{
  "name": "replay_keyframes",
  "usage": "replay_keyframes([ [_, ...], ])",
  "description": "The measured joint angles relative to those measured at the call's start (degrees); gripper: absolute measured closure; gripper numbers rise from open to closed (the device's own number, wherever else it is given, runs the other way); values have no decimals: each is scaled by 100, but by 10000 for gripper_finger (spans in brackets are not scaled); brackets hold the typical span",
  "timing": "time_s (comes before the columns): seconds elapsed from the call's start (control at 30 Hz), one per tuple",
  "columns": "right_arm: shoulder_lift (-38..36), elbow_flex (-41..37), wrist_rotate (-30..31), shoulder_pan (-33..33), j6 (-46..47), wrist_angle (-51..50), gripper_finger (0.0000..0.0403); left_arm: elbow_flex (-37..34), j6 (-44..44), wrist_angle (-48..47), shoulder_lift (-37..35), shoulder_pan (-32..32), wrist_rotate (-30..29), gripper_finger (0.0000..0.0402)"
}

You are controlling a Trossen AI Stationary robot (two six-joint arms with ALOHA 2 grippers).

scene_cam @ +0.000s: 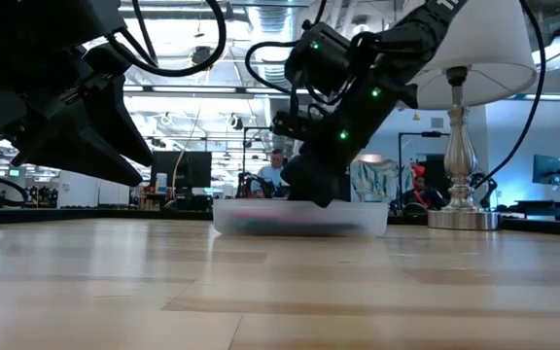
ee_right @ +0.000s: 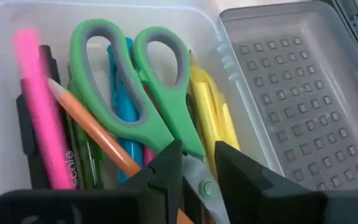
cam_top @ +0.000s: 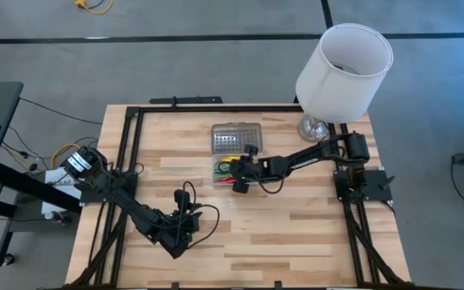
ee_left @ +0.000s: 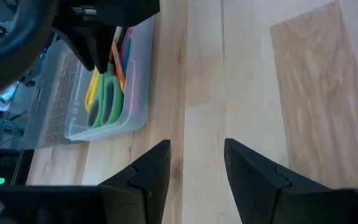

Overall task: Pick & place school supplies into a supply box
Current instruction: Close the gray supply box

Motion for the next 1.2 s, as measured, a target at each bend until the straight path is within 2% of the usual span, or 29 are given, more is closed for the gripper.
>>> replay_keyframes([
  [0.2,-33,-2,-50,122,22,-56,311,0,-46,-41,0,0,0,255],
  [0.57,-50,4,-506,317,443,-182,311,0,-48,-46,0,0,-1,255],
  [0.73,-55,7,-580,680,503,-227,311,0,-163,-167,0,0,-32,255],
  [1.0,-48,4,-589,1359,617,-242,311,0,-1002,-984,0,75,-458,255],
  [1.2,-44,0,-607,1859,759,-243,310,0,-1272,-1143,0,204,-492,255],
])
